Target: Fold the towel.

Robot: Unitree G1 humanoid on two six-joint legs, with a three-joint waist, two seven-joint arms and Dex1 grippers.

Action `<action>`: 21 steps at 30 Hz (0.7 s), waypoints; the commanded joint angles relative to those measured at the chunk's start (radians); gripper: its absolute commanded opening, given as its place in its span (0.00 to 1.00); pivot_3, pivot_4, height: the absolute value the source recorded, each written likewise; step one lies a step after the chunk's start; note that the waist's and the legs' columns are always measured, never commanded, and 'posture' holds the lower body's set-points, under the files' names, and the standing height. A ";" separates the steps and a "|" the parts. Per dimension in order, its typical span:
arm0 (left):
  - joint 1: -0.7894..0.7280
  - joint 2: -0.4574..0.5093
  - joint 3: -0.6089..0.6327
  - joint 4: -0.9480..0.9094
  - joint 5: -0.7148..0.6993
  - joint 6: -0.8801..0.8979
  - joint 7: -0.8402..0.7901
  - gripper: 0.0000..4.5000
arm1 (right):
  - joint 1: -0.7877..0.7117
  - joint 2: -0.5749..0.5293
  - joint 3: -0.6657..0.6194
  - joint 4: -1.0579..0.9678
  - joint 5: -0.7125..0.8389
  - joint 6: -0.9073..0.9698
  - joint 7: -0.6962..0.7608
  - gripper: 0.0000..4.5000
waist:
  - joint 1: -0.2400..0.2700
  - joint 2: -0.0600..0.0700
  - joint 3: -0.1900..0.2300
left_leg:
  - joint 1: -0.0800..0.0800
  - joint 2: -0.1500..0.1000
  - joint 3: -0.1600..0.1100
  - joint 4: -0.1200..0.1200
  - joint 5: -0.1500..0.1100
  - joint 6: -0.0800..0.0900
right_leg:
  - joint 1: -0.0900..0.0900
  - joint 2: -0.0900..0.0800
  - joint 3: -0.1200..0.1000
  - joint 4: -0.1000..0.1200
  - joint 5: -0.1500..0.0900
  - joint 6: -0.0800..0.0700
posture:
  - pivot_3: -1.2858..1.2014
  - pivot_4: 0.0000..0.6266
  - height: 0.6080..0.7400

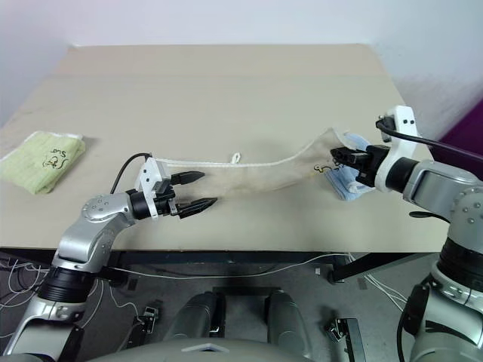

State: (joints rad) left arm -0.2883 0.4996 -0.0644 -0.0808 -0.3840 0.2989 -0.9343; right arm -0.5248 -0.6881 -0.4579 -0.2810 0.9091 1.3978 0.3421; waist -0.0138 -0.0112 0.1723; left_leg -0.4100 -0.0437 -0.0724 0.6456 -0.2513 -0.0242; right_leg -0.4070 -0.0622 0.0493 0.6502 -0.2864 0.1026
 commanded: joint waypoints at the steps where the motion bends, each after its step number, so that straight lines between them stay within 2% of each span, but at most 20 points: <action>1: -0.005 -0.005 0.001 -0.021 0.002 -0.012 0.004 0.92 | -0.053 0.029 0.095 -0.058 0.010 -0.028 0.017 0.01 | -0.001 0.000 0.000 | 0.000 0.000 0.000 0.000 0.000 0.000 | 0.000 0.000 0.000 0.000 0.000 0.000 | 0.52 0.24 1.00; 3: -0.002 -0.007 0.002 -0.024 0.003 -0.012 0.006 0.92 | -0.079 0.057 0.151 -0.057 0.009 -0.041 0.025 0.01 | -0.001 0.000 0.000 | 0.000 0.000 0.000 0.000 0.000 0.000 | 0.000 0.000 0.000 0.000 0.000 0.000 | 0.52 0.24 1.00; 7: 0.003 -0.014 0.001 -0.027 0.006 -0.015 0.013 0.92 | -0.129 0.151 0.349 -0.041 -0.043 -0.109 0.061 0.01 | -0.001 0.000 0.000 | 0.000 0.000 0.000 0.000 0.000 0.000 | 0.000 0.000 0.000 0.000 0.000 0.000 | 0.52 0.24 1.00; 13: 0.005 -0.023 -0.001 -0.032 0.012 -0.019 0.026 0.92 | -0.141 0.255 0.569 0.039 -0.137 -0.206 0.135 0.01 | 0.001 0.000 0.000 | 0.000 0.000 -0.001 0.000 0.000 0.000 | 0.000 0.000 -0.001 0.000 0.000 0.000 | 0.52 0.24 1.00; 16: 0.016 -0.022 0.005 -0.044 0.012 -0.018 0.034 0.92 | -0.143 0.276 0.633 0.123 -0.211 -0.275 0.169 0.01 | 0.000 0.000 0.000 | 0.000 0.000 -0.001 0.000 0.000 0.000 | -0.001 0.000 -0.001 0.000 0.000 0.000 | 0.52 0.24 1.00; 21: 0.045 -0.017 0.012 -0.067 0.010 -0.016 0.042 0.92 | -0.147 0.297 0.663 0.196 -0.269 -0.325 0.208 0.01 | -0.001 0.000 0.000 | 0.000 -0.001 -0.001 0.000 0.000 0.000 | -0.001 0.000 -0.001 0.000 0.000 0.000 | 0.52 0.24 1.00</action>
State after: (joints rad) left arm -0.2424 0.4747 -0.0648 -0.1026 -0.3733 0.2964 -0.8938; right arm -0.6504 -0.4003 0.2093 -0.0739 0.6477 1.0984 0.5323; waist -0.0144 -0.0114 0.1725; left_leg -0.4103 -0.0444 -0.0735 0.6456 -0.2513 -0.0244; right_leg -0.4083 -0.0626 0.0487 0.6505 -0.2863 0.1026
